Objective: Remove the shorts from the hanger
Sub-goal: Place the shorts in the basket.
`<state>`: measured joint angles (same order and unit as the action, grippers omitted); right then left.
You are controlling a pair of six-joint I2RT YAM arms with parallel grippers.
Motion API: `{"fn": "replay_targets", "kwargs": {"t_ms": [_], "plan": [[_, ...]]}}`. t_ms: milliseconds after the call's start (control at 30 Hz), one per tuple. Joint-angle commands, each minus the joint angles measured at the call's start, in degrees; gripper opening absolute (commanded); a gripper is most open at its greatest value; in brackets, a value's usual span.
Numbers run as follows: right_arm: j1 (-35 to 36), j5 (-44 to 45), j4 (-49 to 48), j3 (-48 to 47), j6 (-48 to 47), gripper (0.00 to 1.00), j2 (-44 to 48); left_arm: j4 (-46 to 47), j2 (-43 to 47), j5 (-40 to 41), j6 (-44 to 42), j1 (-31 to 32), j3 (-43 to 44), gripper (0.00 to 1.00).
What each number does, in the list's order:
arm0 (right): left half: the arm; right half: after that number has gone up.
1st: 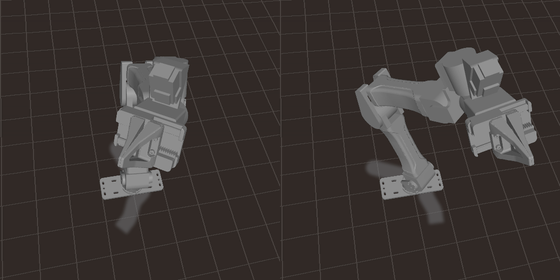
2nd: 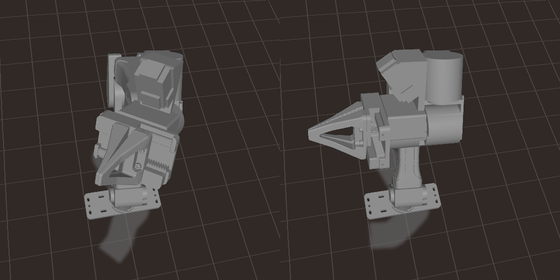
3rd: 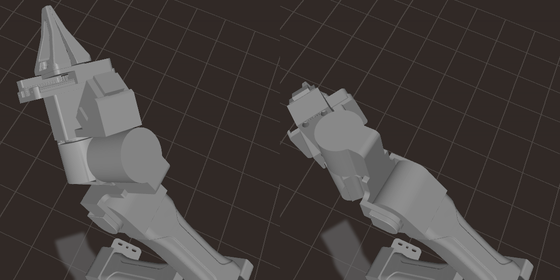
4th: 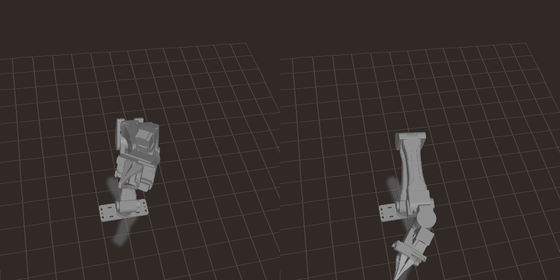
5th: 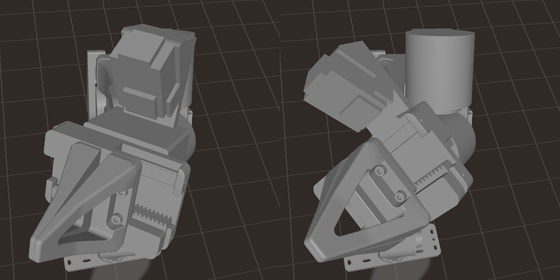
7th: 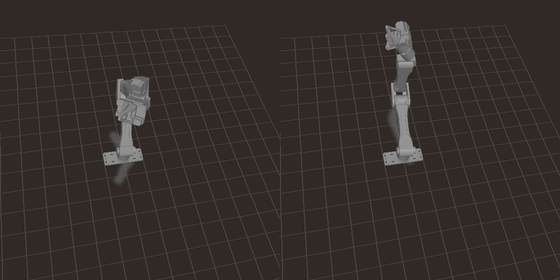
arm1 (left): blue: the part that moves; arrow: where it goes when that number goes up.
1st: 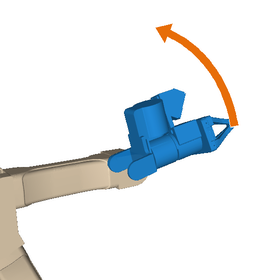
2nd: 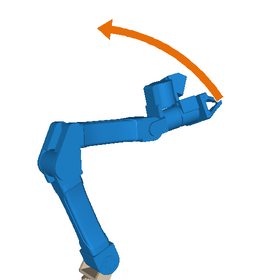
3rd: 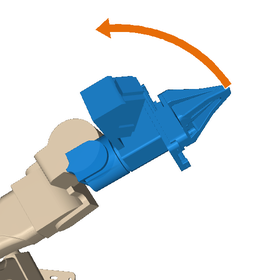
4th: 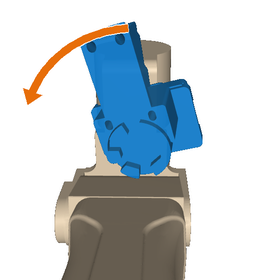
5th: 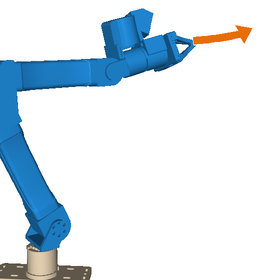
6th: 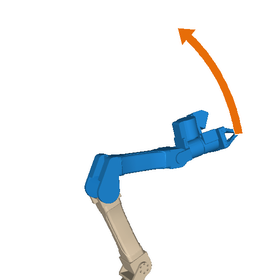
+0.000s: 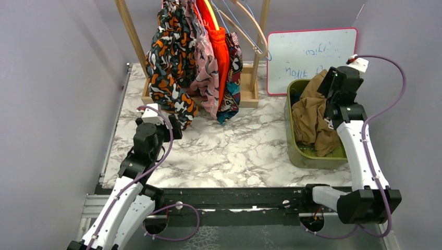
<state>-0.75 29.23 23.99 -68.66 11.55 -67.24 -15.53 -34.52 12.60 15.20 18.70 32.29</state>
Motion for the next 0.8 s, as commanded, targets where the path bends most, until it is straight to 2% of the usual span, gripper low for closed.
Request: {"fn": "replay_targets", "kwargs": {"t_ms": [0,67,133,200,300,333,400,467,567,667,767], "plan": [[0.0,-17.6,-3.6,0.4,-0.5,0.62,-3.6,2.1,1.4,-0.3,-1.1,-0.3,-0.8,0.96],[0.0,-24.3,-3.9,-0.6,-1.0,0.55,-8.0,2.2,1.0,-1.4,-1.3,-0.3,-0.7,0.96],[0.0,-27.5,-4.5,-1.5,-0.7,0.48,-13.7,2.1,0.6,-0.4,-1.1,-0.3,-0.7,0.97],[0.0,-23.5,-2.0,-3.2,1.6,0.45,-18.8,2.1,0.4,0.2,-1.1,-0.2,-0.6,0.96],[0.0,-10.8,-4.2,-0.2,4.4,0.31,-25.3,1.7,0.5,0.5,-0.9,-0.3,-0.5,0.96],[0.0,-9.3,-5.0,0.5,3.8,0.30,-27.6,1.7,0.6,0.8,-0.9,-0.2,-0.6,0.96],[0.0,-9.3,-2.0,-1.1,3.3,0.32,-31.5,1.7,0.8,1.1,-0.9,-0.3,-0.6,0.96],[0.0,-11.0,-4.7,-0.6,2.0,0.34,-33.2,1.7,0.9,1.0,-0.9,-0.3,-0.7,0.96],[0.0,-14.1,-0.2,-4.6,1.4,0.37,-34.7,1.5,0.8,0.2,-1.4,-0.3,-0.6,0.96],[0.0,-16.5,2.4,-6.6,0.1,0.40,-32.5,1.2,0.8,-0.2,-1.6,-0.3,-0.5,0.96],[0.0,-19.8,4.4,-7.3,-0.6,0.45,-26.5,1.1,1.0,0.1,-1.7,-0.3,-0.4,0.96]]}}
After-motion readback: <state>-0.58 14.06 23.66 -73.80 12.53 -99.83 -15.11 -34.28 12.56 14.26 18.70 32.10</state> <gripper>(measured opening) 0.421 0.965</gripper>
